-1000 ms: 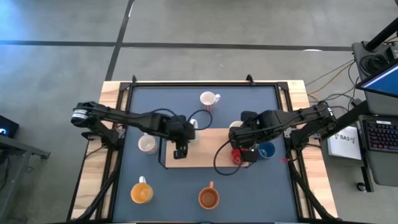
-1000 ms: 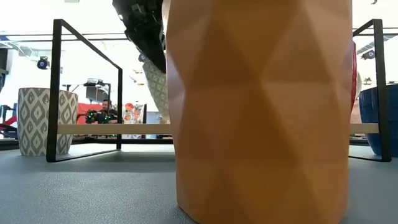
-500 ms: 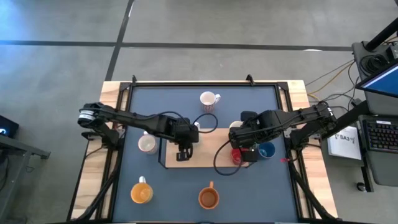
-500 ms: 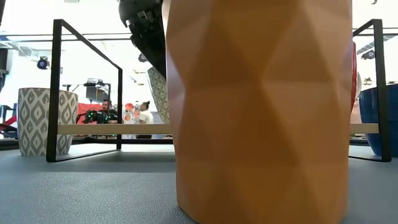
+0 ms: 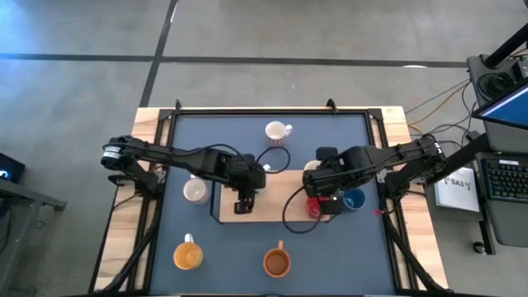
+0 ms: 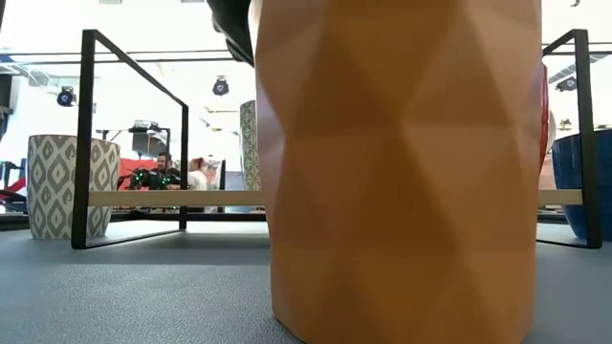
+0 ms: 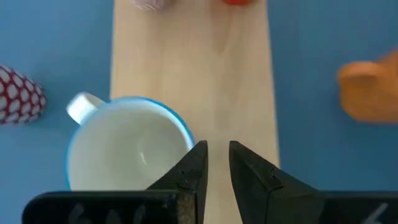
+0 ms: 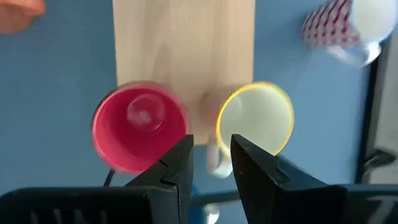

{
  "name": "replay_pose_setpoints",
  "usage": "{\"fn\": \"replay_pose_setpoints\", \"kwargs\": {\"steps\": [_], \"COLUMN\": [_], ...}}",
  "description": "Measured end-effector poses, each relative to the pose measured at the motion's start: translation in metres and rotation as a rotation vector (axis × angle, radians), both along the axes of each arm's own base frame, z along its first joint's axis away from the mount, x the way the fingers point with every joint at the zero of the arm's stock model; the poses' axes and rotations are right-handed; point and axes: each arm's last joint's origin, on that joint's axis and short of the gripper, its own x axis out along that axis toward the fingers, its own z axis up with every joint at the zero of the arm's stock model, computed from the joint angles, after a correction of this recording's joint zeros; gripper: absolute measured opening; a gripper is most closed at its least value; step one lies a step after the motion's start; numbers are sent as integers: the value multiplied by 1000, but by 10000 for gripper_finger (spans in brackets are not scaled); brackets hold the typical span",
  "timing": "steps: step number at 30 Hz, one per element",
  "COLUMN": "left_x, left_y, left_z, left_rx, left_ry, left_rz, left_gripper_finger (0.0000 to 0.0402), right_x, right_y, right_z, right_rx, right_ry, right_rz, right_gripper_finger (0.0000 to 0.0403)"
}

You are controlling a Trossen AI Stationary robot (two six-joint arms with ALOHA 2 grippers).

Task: Place coffee mugs
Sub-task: Put the blue gray patterned mug on the shelf

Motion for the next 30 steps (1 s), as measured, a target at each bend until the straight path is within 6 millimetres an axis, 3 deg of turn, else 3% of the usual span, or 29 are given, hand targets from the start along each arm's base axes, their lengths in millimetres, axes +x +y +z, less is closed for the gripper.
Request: {"fn": "replay_pose_setpoints", "kwargs": {"steps": [14,20,30], "left_x": [-54,-79,-115], "left_y": [-39,-51,-72], "left_z": [44,52,54], "left_rx": [18,65,61], "left_ry": [-155,-164,-105], "left_rz": [116,231,301], "left_gripper_finger": [48,48,49], "right_x": [33,53,75], "right_y": [9,10,-8], "right_z": [-9,-29,-68], "right_rx": [-72,-112,-152], "right_ry": [-249,-363,-483], "right_rz": [315,400,402], "right_gripper_finger": [154,151,144]}}
